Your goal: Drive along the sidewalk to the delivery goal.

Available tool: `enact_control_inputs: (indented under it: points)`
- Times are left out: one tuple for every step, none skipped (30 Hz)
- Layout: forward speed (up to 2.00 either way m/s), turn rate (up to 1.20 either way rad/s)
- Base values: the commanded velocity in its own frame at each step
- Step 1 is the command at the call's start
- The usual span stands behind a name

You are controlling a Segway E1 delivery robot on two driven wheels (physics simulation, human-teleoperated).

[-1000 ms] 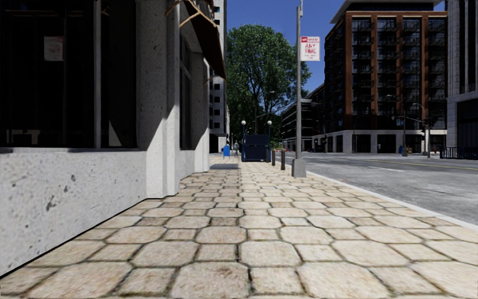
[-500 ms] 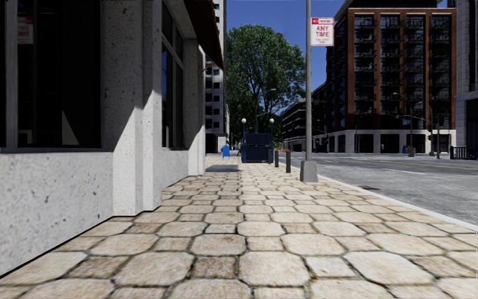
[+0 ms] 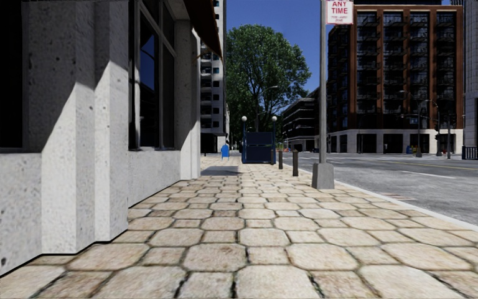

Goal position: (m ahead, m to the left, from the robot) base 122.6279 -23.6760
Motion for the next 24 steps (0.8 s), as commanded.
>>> enact_control_inputs:
  points:
    - [2.00, 0.00]
    - [2.00, 0.00]
    - [2.00, 0.00]
    - [2.00, 0.00]
    - [2.00, 0.00]
    - [2.00, 0.00]
    - [2.00, 0.00]
    - [2.00, 0.00]
    - [2.00, 0.00]
    - [2.00, 0.00]
    - [2.00, 0.00]
    - [2.00, 0.00]
    - [2.00, 0.00]
    - [2.00, 0.00]
    - [2.00, 0.00]
    - [2.00, 0.00]
    - [2.00, 0.00]
    - [2.00, 0.00]
    - [2.00, 0.00]
    - [2.00, 0.00]
    - [2.00, 0.00]
    - [2.00, 0.00]
    - [2.00, 0.00]
    - [2.00, 0.00]
